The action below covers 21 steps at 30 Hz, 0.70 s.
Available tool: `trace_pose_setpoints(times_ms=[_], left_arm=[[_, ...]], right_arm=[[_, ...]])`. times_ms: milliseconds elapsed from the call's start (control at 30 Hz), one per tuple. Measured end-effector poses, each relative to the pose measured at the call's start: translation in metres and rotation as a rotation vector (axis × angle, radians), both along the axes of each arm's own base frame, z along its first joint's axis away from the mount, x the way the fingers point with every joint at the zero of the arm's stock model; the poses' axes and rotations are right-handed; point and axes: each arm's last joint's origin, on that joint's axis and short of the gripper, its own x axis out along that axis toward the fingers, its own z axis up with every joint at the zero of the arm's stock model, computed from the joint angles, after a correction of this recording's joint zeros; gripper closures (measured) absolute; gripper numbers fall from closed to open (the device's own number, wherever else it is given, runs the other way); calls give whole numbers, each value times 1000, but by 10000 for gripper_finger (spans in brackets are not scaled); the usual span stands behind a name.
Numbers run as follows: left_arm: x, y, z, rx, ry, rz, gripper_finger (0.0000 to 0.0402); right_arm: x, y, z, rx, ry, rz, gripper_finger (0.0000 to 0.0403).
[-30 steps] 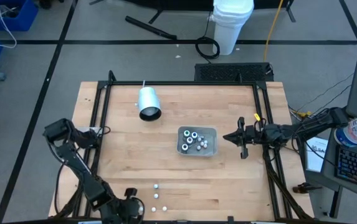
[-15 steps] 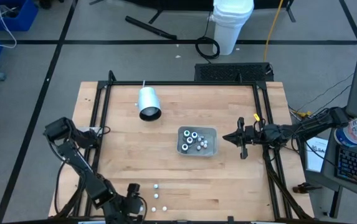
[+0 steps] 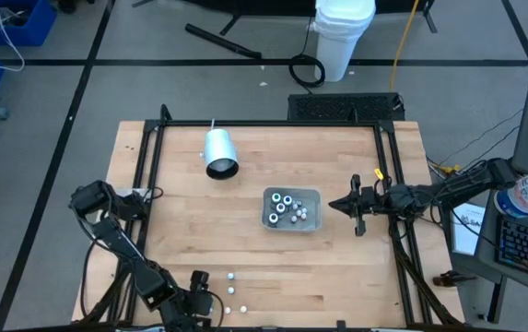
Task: Pick & Place food coloring
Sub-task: Put the small green food coloring bottle into the white bin
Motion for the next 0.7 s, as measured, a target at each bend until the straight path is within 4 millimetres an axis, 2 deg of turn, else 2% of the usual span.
trace_pose_setpoints(times_ms=[700], left_arm=[[2,2,-2,29,-31,42,133]], right_arm=[[0,0,-1,6,4,-4,403]])
